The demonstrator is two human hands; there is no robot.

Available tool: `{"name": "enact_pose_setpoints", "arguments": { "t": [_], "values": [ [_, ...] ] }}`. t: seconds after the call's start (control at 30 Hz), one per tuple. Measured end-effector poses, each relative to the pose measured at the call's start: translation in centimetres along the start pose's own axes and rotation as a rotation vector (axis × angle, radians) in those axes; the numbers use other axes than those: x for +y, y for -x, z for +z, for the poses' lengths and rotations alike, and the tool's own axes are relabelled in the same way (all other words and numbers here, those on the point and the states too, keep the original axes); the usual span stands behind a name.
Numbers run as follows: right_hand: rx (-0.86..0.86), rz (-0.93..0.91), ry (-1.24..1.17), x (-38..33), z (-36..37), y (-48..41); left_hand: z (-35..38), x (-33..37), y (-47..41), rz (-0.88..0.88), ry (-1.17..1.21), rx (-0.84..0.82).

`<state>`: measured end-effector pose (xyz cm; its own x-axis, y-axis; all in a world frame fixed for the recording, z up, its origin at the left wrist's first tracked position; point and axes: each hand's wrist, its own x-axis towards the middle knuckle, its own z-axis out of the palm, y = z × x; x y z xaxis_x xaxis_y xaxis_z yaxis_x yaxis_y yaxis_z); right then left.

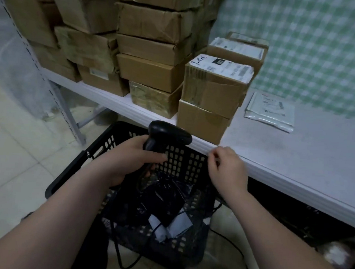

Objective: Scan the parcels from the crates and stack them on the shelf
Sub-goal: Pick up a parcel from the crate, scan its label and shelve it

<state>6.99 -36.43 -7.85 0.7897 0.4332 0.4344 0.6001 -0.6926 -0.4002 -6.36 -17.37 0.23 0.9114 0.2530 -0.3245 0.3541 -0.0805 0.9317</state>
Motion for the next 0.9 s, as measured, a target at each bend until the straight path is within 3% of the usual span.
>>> {"name": "enact_pose_setpoints", "arguments": {
  "t": [0.1, 0.33, 0.47, 0.53, 0.63, 0.77, 0.9],
  "values": [
    [-0.194, -0.059, 0.003, -1.8, 2.8, 1.5, -2.0, -2.1, -0.7, -0.075, 0.048, 0.034],
    [-0.748, 0.182, -0.014, -3.3, 12.0, 2.5, -7.5, -8.5, -4.6, -0.188, -0.020, 0.156],
    [-0.971, 0.245, 0.055, -3.7, 18.8, 2.7, -10.3, -11.8, -7.1, -0.201, -0.341, 0.236],
    [-1.079, 0.263, 0.088, -4.0, 22.3, 3.0, -11.1, -12.6, -8.0, -0.213, -0.607, 0.183],
    [-1.256, 0.287, 0.104, -4.0, 27.1, 3.8, -11.7, -13.2, -9.6, -0.203, -0.778, 0.101],
    [-1.351, 0.316, 0.030, -2.6, 32.2, 5.6, -11.9, -13.9, -11.2, -0.151, -0.911, 0.125],
    [-1.363, 0.267, 0.119, -1.2, 35.6, 7.2, -12.5, -14.8, -11.2, -0.183, -0.939, 0.083]
  ]
}}
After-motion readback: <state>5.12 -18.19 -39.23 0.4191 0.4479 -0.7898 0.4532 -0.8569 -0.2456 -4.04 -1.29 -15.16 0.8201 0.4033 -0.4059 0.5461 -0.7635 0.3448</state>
